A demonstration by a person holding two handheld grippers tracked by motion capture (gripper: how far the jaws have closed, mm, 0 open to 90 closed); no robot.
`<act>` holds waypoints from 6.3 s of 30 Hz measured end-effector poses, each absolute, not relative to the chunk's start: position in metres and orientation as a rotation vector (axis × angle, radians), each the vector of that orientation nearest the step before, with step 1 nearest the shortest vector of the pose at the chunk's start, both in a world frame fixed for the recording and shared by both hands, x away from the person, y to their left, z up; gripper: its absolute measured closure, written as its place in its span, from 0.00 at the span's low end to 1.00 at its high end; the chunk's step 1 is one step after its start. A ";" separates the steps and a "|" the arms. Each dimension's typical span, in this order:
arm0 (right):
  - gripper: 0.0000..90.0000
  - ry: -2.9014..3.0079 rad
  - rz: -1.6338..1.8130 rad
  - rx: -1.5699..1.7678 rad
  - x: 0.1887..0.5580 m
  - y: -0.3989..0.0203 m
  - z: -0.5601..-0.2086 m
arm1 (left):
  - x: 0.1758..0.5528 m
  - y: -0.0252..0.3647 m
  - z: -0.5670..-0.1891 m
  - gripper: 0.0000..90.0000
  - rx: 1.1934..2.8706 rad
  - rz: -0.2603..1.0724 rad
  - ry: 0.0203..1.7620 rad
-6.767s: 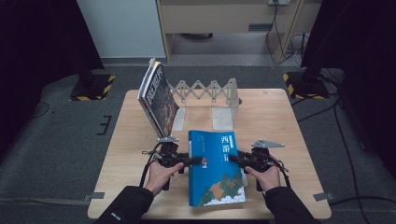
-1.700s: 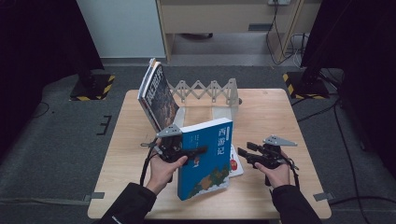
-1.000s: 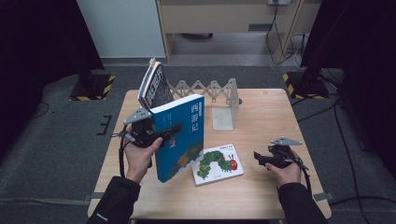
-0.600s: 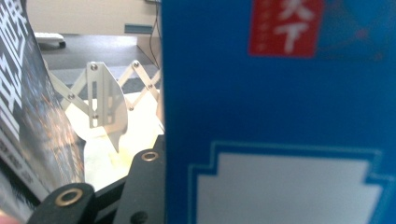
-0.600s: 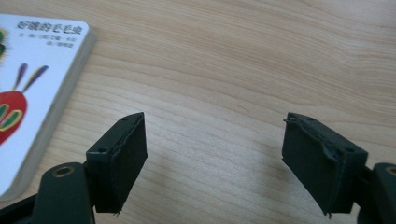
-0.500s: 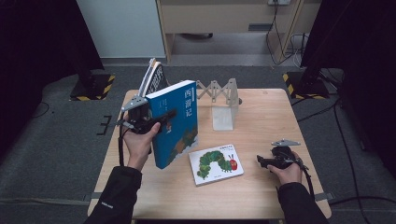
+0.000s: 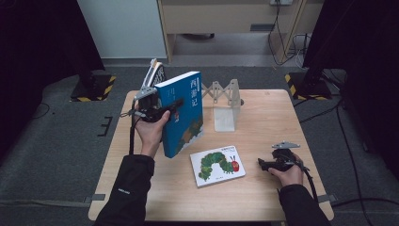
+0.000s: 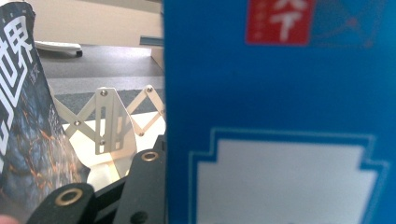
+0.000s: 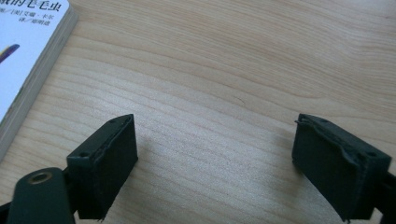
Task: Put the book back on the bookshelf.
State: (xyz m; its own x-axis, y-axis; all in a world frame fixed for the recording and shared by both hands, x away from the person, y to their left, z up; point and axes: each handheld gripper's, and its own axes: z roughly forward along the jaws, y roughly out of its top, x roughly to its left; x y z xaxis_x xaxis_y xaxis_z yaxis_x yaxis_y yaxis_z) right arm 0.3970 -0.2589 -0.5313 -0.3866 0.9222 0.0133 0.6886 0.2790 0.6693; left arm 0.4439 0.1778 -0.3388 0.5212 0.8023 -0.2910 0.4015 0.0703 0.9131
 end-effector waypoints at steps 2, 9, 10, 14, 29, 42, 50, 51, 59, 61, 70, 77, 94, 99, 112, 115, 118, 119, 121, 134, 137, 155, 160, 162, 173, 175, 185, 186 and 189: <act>0.12 2.174 0.844 1.446 0.397 -0.257 -0.532 | 0.449 0.176 -0.340 0.67 1.539 0.421 1.082; 0.08 2.137 0.880 1.432 0.396 -0.257 -0.537 | 0.466 0.168 -0.348 0.67 1.534 0.447 1.106; 0.08 2.126 0.889 1.429 0.395 -0.257 -0.538 | 0.468 0.167 -0.349 0.67 1.535 0.449 1.105; 0.08 2.120 0.897 1.428 0.395 -0.258 -0.539 | 0.477 0.162 -0.352 0.67 1.516 0.451 1.114; 0.08 2.123 0.899 1.425 0.395 -0.258 -0.539 | 0.508 0.131 -0.364 0.67 1.561 0.511 1.115; 0.07 2.122 0.899 1.425 0.395 -0.258 -0.539 | 0.527 0.114 -0.386 0.67 1.554 0.534 1.139; 0.07 2.123 0.899 1.425 0.395 -0.258 -0.539 | 0.533 0.112 -0.392 0.67 1.536 0.538 1.142; 0.07 2.122 0.899 1.425 0.395 -0.258 -0.539 | 0.533 0.112 -0.393 0.67 1.529 0.540 1.147; 0.07 2.122 0.898 1.425 0.395 -0.258 -0.539 | 0.530 0.110 -0.393 0.67 1.551 0.555 1.129; 0.07 2.122 0.898 1.425 0.395 -0.258 -0.539 | 0.528 0.109 -0.392 0.67 1.568 0.564 1.119; 0.07 2.120 0.898 1.424 0.395 -0.258 -0.539 | 0.518 0.111 -0.393 0.66 1.607 0.577 1.102; 0.07 2.120 0.898 1.424 0.395 -0.258 -0.539 | 0.507 0.116 -0.395 0.66 1.618 0.584 1.095; 0.07 2.120 0.897 1.424 0.395 -0.257 -0.539 | 0.478 0.128 -0.407 0.65 1.628 0.610 1.093; 0.07 2.120 0.897 1.424 0.395 -0.257 -0.539 | 0.472 0.134 -0.412 0.65 1.602 0.616 1.115; 0.07 2.119 0.897 1.420 0.395 -0.257 -0.539 | 0.463 0.133 -0.417 0.64 1.594 0.647 1.087; 0.07 2.116 0.897 1.424 0.395 -0.257 -0.539 | 0.462 0.131 -0.417 0.64 1.590 0.661 1.086; 0.07 2.116 0.896 1.422 0.395 -0.257 -0.539 | 0.462 0.129 -0.417 0.64 1.584 0.671 1.088; 0.07 2.115 0.896 1.423 0.395 -0.257 -0.539 | 0.462 0.128 -0.417 0.64 1.580 0.672 1.091; 0.07 2.115 0.896 1.424 0.395 -0.257 -0.539 | 0.463 0.127 -0.418 0.64 1.565 0.675 1.098; 0.07 2.114 0.897 1.427 0.395 -0.257 -0.539 | 0.467 0.124 -0.419 0.63 1.534 0.676 1.095; 0.07 2.115 0.897 1.423 0.395 -0.257 -0.539 | 0.463 0.126 -0.421 0.63 1.535 0.688 1.089; 0.07 2.116 0.897 1.422 0.395 -0.257 -0.539 | 0.453 0.117 -0.425 0.65 1.529 0.708 1.064; 0.07 2.116 0.897 1.423 0.395 -0.257 -0.539 | 0.455 0.109 -0.426 0.65 1.522 0.739 1.064; 0.07 2.116 0.897 1.423 0.395 -0.257 -0.539 | 0.456 0.107 -0.426 0.65 1.518 0.738 1.066; 0.07 2.122 0.897 1.427 0.396 -0.256 -0.539 | 0.462 0.095 -0.428 0.66 1.501 0.782 1.094; 0.07 2.122 0.897 1.424 0.396 -0.256 -0.539 | 0.461 0.096 -0.427 0.66 1.505 0.779 1.092; 0.07 2.122 0.897 1.423 0.396 -0.256 -0.539 | 0.453 0.103 -0.430 0.62 1.532 0.719 1.098; 0.07 2.123 0.898 1.424 0.396 -0.256 -0.539 | 0.453 0.103 -0.430 0.62 1.537 0.718 1.100; 0.07 2.123 0.898 1.424 0.396 -0.256 -0.539 | 0.453 0.103 -0.431 0.64 1.549 0.713 1.103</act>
State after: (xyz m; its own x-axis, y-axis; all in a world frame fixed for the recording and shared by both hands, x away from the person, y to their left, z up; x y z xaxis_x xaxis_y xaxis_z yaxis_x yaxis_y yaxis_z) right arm 0.3957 -0.2565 -0.5390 -0.3809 0.9246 0.0039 0.6467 0.2634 0.7158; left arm 0.4527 0.1031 -0.4313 0.3961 0.9127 -0.1003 0.2840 -0.0179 0.9587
